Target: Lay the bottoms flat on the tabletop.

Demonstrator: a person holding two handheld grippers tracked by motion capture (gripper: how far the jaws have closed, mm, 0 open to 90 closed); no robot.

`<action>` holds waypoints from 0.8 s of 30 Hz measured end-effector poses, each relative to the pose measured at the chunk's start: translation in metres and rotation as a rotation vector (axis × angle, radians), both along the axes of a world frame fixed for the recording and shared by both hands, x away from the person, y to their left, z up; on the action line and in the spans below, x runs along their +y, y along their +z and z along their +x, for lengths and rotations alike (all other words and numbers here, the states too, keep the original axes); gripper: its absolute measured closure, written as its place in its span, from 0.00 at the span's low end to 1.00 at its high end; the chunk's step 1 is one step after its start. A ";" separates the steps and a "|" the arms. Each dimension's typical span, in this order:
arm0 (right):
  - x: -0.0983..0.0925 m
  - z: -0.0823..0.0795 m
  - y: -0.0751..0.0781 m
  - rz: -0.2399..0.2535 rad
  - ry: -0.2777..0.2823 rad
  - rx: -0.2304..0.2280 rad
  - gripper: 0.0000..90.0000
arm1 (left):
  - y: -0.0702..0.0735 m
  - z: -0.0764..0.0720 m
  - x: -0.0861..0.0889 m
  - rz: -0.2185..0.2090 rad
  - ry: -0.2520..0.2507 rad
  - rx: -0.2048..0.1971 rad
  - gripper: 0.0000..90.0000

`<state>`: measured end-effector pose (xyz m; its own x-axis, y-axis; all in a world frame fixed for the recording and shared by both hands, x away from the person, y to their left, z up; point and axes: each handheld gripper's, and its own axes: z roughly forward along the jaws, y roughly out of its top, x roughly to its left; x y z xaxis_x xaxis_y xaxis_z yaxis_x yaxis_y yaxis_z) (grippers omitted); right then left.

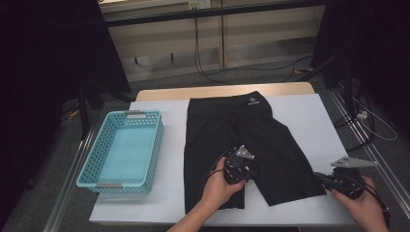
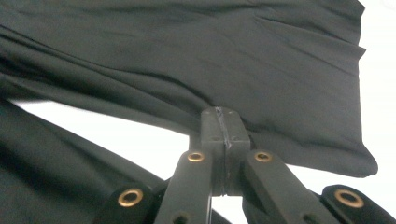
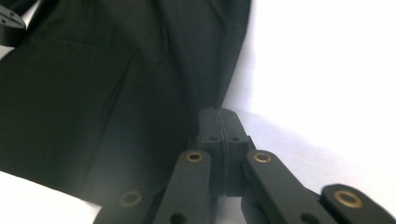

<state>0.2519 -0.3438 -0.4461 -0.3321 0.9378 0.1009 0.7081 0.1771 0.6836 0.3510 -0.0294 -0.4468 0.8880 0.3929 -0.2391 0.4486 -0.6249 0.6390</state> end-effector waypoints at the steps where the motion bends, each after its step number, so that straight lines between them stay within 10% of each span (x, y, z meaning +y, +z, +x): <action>1: -0.001 -0.001 0.001 0.011 -0.004 -0.005 1.00 | 0.001 -0.001 0.002 -0.002 0.002 0.015 1.00; 12: 0.002 -0.022 0.009 0.050 0.047 0.010 1.00 | 0.013 -0.006 0.023 -0.040 -0.046 0.069 1.00; 24: 0.014 -0.011 0.007 -0.032 0.071 0.025 0.82 | 0.007 -0.005 0.025 -0.002 -0.060 0.045 1.00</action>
